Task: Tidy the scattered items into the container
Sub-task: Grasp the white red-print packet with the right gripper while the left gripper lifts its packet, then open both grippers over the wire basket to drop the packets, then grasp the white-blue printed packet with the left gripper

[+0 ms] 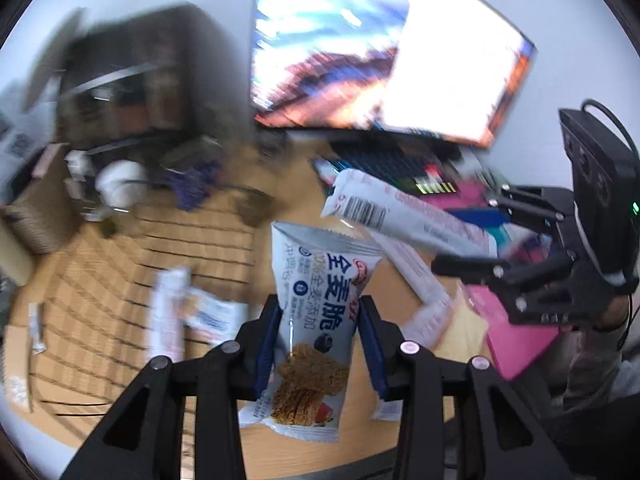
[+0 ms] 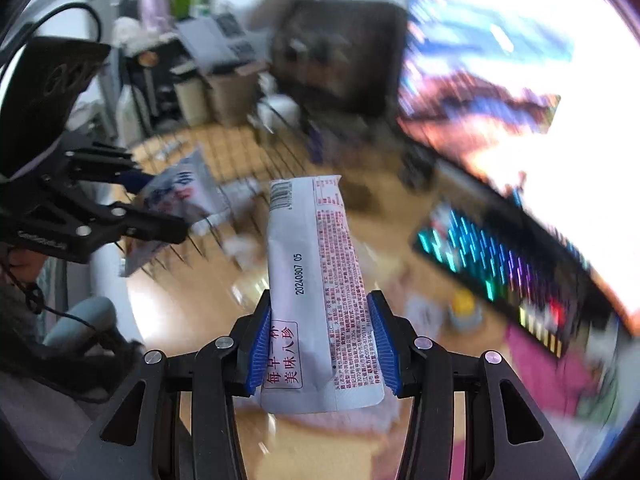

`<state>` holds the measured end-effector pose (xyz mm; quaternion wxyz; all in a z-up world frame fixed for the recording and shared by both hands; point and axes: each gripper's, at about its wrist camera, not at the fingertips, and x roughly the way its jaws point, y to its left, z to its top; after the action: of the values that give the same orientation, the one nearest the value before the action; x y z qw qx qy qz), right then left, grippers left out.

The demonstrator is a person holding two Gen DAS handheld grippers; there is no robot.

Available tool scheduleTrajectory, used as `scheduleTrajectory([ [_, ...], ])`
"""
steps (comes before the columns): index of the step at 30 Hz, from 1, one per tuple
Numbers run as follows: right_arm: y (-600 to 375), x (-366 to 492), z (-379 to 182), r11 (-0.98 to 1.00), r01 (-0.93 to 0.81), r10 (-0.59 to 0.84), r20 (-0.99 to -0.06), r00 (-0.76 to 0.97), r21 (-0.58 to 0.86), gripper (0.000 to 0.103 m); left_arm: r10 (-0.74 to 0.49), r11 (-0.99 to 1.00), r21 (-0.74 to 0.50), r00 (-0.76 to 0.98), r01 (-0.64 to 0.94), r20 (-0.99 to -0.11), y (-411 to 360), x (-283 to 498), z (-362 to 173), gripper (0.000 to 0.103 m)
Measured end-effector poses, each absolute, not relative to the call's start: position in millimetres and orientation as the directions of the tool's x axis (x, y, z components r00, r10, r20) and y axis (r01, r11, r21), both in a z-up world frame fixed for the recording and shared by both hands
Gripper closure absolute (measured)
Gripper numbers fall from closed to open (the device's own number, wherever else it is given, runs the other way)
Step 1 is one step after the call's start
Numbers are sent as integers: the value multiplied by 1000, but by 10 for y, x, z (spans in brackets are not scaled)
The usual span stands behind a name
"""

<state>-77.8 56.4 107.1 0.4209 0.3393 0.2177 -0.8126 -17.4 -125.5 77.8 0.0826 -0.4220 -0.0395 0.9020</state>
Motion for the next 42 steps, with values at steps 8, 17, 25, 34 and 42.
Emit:
scheduleTrajectory([
  [8,-809,-880,1128,-397,916,-577,-758,-304,-65,56,58,-977,-173,-632,122,-773,-2428,-155,619,60],
  [17,-1548,-1012,640,-367,930,-534,-816,-220,-10,55,80,-948,-246,-596,202,-799,-2872,-228,188,52],
  [25,-1648,-994,707,-391,919,-568,-775,-279,-44,34,-47,-947,-148,-578,286,-815,-2876,-151,251,33],
  [34,-1092,-911,1087,-444,896,-617,-719,-321,-18,34,-29,-966,-139,-623,218,-781,-2458,-20,578,33],
  [42,-110,-705,1158,-538,841,-564,-718,-408,-55,34,70,-991,-127,-614,49,-786,-1576,-3,641,32],
])
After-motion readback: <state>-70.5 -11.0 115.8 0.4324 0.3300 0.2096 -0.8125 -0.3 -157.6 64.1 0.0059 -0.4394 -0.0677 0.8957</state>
